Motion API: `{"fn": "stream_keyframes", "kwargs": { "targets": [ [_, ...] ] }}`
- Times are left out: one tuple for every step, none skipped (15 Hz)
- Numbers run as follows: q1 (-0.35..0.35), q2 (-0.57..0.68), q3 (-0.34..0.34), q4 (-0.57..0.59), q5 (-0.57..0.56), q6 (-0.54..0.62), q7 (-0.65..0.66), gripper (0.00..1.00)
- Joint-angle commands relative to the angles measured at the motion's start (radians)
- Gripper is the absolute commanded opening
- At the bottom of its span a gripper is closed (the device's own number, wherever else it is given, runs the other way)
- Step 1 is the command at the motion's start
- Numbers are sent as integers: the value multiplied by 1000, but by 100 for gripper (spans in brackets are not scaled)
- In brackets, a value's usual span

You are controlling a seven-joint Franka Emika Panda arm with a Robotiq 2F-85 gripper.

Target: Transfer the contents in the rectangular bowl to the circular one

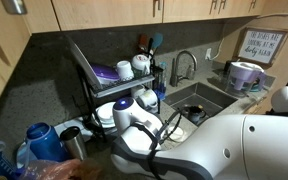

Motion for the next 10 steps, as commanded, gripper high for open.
{"fn": "stream_keyframes", "kwargs": {
  "targets": [
    [-10,-31,-29,38,0,-57,-5,27],
    [-9,-35,-32,39,0,-59,-5,36],
    [-8,-38,-36,39,1,-60,-4,44],
    [-8,-40,-40,40,1,-62,-5,50],
    [-7,-41,-44,40,1,-64,-5,59],
    [-6,-42,-48,40,1,-64,-5,66],
    [-4,-41,-53,37,2,-64,-7,72],
    [-1,-38,-58,34,3,-64,-9,81],
    [3,-33,-64,29,5,-62,-12,88],
    [8,-27,-72,21,7,-58,-17,96]
  ]
}}
